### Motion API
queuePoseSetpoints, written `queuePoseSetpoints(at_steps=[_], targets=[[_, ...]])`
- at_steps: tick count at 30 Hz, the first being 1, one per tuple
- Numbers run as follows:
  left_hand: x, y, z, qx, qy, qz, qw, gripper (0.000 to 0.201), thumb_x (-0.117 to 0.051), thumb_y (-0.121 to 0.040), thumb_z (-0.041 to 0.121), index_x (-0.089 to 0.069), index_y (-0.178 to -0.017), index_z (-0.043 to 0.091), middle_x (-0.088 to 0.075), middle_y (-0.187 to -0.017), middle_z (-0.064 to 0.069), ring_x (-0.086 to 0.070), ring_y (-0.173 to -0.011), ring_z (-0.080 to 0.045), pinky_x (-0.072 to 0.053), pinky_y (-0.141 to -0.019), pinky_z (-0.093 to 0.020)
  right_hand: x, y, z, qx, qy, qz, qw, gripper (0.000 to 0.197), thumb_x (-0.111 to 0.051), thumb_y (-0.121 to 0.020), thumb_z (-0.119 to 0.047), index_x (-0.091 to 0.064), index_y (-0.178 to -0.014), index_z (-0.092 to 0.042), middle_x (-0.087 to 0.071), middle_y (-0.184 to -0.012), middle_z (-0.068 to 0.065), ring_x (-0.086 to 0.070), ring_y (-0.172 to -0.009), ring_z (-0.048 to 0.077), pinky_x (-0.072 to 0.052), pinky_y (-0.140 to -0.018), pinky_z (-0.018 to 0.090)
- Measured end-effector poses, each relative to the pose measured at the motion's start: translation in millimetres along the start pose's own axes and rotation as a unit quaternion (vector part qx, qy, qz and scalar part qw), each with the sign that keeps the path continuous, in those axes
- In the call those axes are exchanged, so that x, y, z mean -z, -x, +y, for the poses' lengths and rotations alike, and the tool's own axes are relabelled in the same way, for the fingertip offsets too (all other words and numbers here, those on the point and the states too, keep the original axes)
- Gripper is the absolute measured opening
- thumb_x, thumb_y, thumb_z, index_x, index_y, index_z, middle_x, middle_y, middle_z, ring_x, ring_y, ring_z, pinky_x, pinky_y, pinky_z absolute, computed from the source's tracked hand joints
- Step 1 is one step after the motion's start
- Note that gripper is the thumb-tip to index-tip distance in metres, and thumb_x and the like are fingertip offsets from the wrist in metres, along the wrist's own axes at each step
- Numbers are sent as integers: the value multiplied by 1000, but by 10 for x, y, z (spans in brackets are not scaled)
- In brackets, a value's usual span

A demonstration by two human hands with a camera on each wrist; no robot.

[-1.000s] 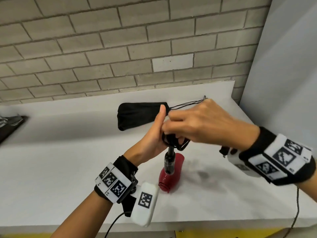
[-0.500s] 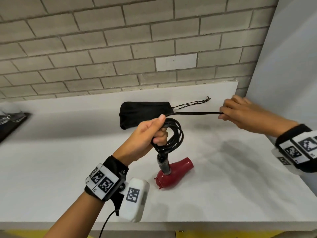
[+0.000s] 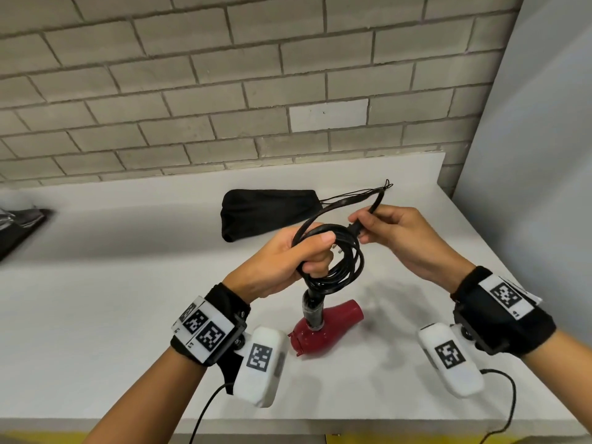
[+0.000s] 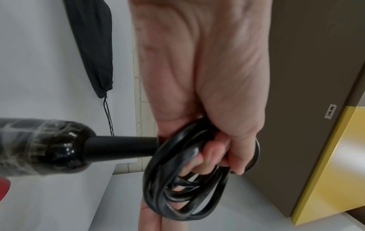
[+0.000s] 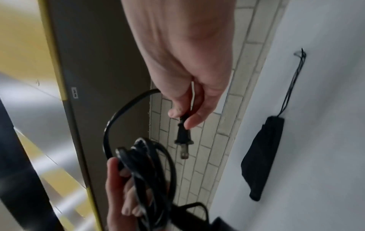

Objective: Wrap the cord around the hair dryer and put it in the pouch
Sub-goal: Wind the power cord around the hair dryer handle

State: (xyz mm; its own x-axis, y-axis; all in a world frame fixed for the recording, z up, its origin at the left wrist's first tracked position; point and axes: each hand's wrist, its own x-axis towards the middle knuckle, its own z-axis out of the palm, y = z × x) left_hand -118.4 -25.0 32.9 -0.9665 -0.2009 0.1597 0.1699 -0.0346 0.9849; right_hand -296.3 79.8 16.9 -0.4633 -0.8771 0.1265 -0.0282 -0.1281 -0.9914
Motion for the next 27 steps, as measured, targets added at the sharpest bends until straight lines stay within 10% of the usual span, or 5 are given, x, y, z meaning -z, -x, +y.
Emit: queuePoseSetpoints(at_steps=[6,10,16,27], targets=[[9,-1,29,-3,-6,-14,1000,33,-44,-95,17,-57,-67,29,-35,-54,14,-35,-50,-8,-36,-55,-21,-112,-44,12,-50,-130,-64,988,23,-65,-71,-28,-71,-83,-9,-67,-77,3,-59,-81,16,-54,-76,18],[61,-7,12,5,-46,31,998,23,-51,-92,19,-50,-71,8,-42,-49,14,-47,-47,-10,-40,-55,-24,-84,-78,102,-68,-168,-84,980,27,-71,-62,-33,-74,-79,-13,-71,-81,3,-66,-82,14,-56,-78,19],[90,-46,-21,-28,-74,105,991,18,-64,-80,24,-63,-61,22,-56,-51,-3,-57,-45,-17,-47,-52,-25,-128,-90,141,-83,-189,-117,971,20,-54,-81,-21,-60,-88,-3,-71,-76,0,-68,-76,9,-54,-71,17],[121,-79,-34,-46,-276,169,945,16,-50,-94,23,-51,-93,7,-54,-66,12,-51,-59,-6,-43,-60,-19,-280,-196,158,-81,-145,-137,976,25,-46,-90,9,-50,-75,-10,-66,-62,-4,-64,-60,7,-53,-61,17]])
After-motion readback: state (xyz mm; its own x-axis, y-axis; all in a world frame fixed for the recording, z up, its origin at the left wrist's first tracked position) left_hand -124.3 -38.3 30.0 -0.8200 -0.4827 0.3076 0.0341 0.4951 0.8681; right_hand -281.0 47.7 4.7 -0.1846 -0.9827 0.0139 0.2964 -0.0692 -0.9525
